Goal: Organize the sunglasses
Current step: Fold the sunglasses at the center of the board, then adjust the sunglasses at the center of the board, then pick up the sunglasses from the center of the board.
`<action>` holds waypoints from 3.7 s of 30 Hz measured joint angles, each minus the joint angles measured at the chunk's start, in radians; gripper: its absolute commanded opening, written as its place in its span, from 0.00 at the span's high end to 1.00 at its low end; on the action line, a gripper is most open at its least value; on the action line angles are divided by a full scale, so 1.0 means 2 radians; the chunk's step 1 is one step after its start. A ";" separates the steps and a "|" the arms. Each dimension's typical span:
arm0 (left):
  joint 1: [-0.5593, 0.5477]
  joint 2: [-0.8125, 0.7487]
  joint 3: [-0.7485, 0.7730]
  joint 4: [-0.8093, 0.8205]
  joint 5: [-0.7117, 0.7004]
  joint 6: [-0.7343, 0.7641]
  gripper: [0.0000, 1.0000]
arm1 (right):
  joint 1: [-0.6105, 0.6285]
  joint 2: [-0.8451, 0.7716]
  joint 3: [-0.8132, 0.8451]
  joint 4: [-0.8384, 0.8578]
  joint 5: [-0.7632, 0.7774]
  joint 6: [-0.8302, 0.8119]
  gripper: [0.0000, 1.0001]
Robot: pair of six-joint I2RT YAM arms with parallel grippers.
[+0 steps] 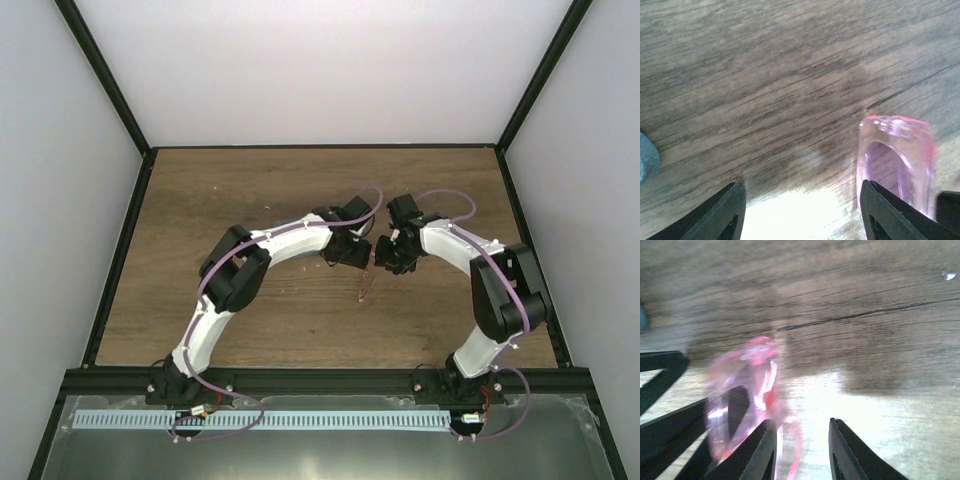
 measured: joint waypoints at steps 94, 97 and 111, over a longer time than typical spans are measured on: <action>0.011 -0.230 -0.192 -0.027 -0.115 -0.048 0.36 | 0.102 0.080 0.186 -0.169 0.263 0.000 0.59; 0.011 -0.237 -0.192 -0.020 -0.124 -0.055 0.36 | 0.096 0.044 0.178 -0.158 0.255 0.013 0.63; 0.038 -0.241 -0.123 -0.012 -0.151 -0.044 0.36 | -0.058 -0.038 -0.018 -0.095 0.111 0.076 0.60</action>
